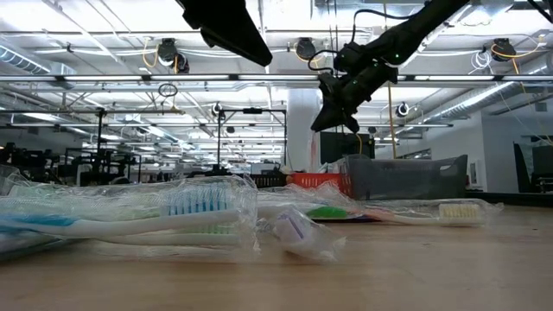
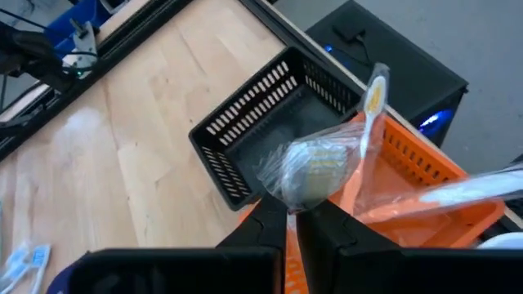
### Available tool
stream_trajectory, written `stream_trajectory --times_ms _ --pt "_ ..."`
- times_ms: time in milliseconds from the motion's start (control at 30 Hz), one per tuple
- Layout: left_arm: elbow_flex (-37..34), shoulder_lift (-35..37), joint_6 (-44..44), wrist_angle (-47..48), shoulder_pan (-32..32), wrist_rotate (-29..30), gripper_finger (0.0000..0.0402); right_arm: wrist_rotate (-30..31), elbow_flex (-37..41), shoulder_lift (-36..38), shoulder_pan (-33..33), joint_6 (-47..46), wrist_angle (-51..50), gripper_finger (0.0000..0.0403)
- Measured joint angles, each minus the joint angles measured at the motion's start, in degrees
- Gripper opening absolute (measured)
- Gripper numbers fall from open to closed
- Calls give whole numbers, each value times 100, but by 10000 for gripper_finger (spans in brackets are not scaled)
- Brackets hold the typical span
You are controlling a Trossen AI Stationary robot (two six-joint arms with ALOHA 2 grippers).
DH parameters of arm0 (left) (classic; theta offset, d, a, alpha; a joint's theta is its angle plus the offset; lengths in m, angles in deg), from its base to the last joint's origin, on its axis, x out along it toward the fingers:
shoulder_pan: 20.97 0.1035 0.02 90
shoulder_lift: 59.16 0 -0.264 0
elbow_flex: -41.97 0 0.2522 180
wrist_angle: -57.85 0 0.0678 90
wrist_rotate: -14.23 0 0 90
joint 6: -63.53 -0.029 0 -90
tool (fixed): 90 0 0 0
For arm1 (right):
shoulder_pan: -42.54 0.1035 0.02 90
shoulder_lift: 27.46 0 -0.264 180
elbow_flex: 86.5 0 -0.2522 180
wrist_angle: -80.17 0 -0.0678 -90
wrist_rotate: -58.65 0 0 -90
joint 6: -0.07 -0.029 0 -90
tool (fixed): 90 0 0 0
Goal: Pick & Place Toothbrushes
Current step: Put the orange toothbrush into the orange bin
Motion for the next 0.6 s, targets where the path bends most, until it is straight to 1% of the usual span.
stream_trajectory --times_ms 167,267,467,600 --pt "0 0 2 0 0 0 63 19 176 0 0 -63 321 10" --pt "0 0 2 2 0 0 63 19 271 0 2 -163 604 24" --pt "0 0 2 2 0 0 63 72 297 0 -55 -251 670 83" --pt "0 0 3 2 0 0 63 578 297 0 -79 -195 668 127"
